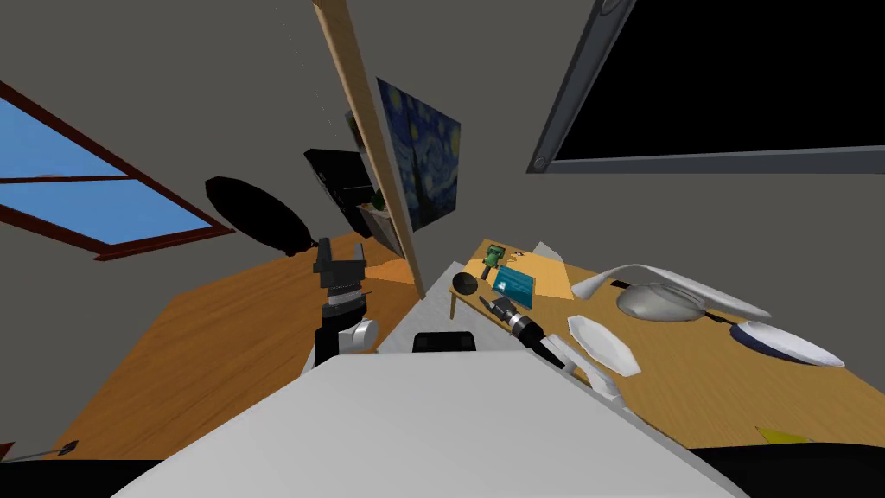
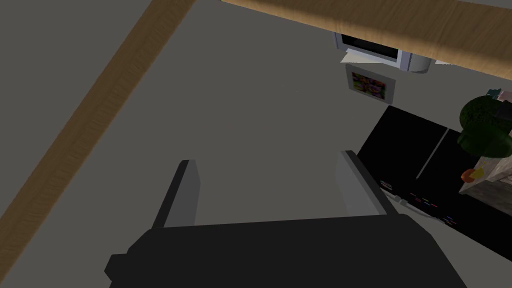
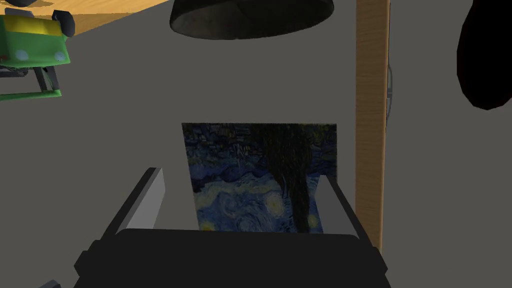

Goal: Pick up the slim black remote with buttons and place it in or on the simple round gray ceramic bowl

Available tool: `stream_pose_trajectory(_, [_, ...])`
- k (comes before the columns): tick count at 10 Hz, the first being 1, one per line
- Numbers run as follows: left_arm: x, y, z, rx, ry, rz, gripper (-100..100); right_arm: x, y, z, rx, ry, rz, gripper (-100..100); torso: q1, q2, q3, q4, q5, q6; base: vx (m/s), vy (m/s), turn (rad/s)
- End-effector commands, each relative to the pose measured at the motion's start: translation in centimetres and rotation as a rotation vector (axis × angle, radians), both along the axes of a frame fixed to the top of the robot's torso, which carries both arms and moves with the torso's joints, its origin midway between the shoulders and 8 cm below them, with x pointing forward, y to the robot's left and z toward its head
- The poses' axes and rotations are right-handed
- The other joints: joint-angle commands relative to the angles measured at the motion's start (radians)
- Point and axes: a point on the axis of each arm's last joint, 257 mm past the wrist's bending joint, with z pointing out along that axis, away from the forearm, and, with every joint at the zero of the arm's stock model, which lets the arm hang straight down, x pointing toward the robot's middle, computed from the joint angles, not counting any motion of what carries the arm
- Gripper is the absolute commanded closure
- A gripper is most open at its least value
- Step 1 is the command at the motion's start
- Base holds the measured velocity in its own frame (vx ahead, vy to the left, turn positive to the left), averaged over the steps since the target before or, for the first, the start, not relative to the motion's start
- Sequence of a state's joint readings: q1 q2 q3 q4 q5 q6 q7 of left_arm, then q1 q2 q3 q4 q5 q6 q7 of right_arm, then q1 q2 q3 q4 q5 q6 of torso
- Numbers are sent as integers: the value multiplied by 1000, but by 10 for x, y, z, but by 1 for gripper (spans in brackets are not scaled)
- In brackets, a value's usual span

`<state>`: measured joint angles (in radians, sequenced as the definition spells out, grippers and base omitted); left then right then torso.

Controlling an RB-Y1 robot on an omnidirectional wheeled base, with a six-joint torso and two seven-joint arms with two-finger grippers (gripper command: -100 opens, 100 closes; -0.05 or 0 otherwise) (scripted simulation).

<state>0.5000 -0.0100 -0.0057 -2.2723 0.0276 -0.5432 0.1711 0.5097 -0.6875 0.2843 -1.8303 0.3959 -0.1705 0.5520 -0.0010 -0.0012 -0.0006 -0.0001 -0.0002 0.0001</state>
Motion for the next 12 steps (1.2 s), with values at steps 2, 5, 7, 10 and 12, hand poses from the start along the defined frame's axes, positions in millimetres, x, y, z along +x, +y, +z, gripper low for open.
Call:
stream_pose_trajectory(2, [0,0,0,0,0,0,0,-21,-20,-39,-166,63,54,-100,0,0,0,0,0,1,11,11,254])
stream_pose_trajectory(5, [0,0,0,0,0,0,0,-49,-47,-82,-350,143,126,-100,0,-1,-1,0,0,0,21,11,298])
stream_pose_trajectory(7, [0,0,0,0,0,0,0,-67,-71,-104,-478,183,180,-100,0,-2,-1,0,0,1,31,6,291])
stream_pose_trajectory(10, [0,0,0,0,0,0,0,-85,-99,-122,-596,226,233,-100,0,-2,-1,0,0,0,30,2,211])
stream_pose_trajectory(12, [0,0,0,0,0,0,0,-103,-123,-137,-699,266,283,-100,0,-3,-1,-1,0,1,40,3,248])
